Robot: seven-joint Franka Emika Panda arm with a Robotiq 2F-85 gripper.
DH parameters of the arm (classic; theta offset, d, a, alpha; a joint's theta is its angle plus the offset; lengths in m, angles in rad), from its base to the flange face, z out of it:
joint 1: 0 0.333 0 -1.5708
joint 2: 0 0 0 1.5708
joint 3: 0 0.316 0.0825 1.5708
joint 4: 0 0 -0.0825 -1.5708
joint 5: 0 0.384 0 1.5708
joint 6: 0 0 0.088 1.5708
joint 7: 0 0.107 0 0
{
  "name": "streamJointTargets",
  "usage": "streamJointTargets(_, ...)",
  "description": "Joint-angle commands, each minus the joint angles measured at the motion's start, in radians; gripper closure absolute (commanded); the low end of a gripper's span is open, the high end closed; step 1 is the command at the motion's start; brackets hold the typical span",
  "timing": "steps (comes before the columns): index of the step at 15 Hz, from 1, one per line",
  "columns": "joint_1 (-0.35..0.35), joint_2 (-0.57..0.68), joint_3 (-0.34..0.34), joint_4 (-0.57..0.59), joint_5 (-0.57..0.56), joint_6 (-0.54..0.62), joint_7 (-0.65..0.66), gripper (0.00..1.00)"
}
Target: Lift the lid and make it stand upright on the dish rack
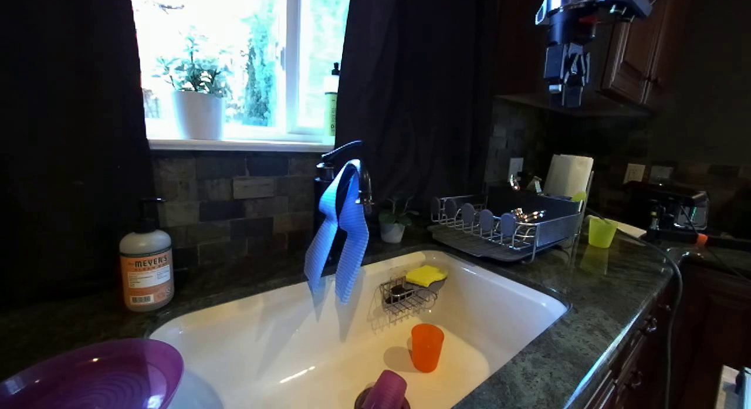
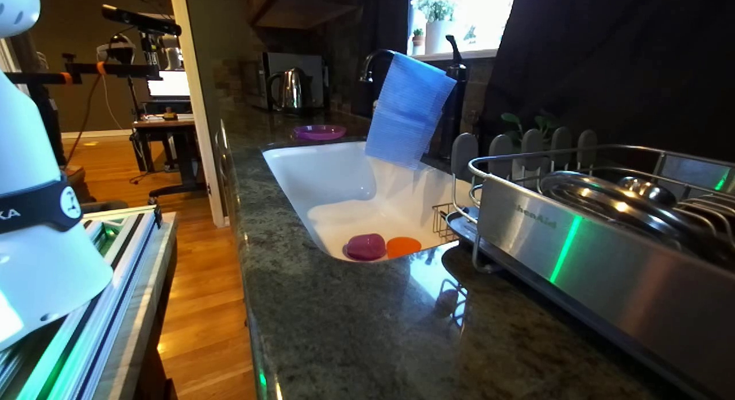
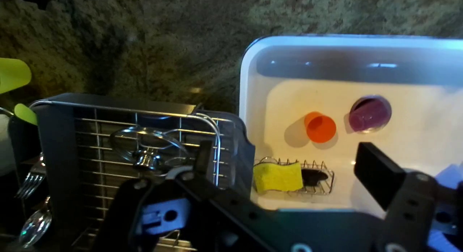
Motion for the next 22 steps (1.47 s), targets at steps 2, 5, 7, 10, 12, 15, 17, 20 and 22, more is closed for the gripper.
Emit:
streamJointTargets(2, -0.053, 0.017, -0.06, -0.015, 0.055, 0.153, 0.108, 0.0)
streamJointTargets(5, -0.093, 0.056, -0.092, -0.026, 0.102, 0.224, 0.186, 0.0)
streamJointTargets(7, -0.121, 0.076, -0.113, -0.034, 0.14, 0.246, 0.228, 0.0)
streamJointTargets(10, -0.16, 0.104, -0.141, -0.066, 0.198, 0.289, 0.292, 0.0)
streamJointTargets(12, -0.193, 0.112, -0.165, -0.097, 0.226, 0.32, 0.325, 0.0)
streamJointTargets(15, -0.216, 0.108, -0.209, -0.122, 0.322, 0.288, 0.326, 0.0)
streamJointTargets(17, -0.226, 0.128, -0.193, -0.099, 0.281, 0.294, 0.314, 0.0)
streamJointTargets(20, -0.227, 0.128, -0.2, -0.103, 0.304, 0.294, 0.314, 0.0)
streamJointTargets(22, -0.25, 0.15, -0.202, -0.11, 0.352, 0.341, 0.449, 0.0)
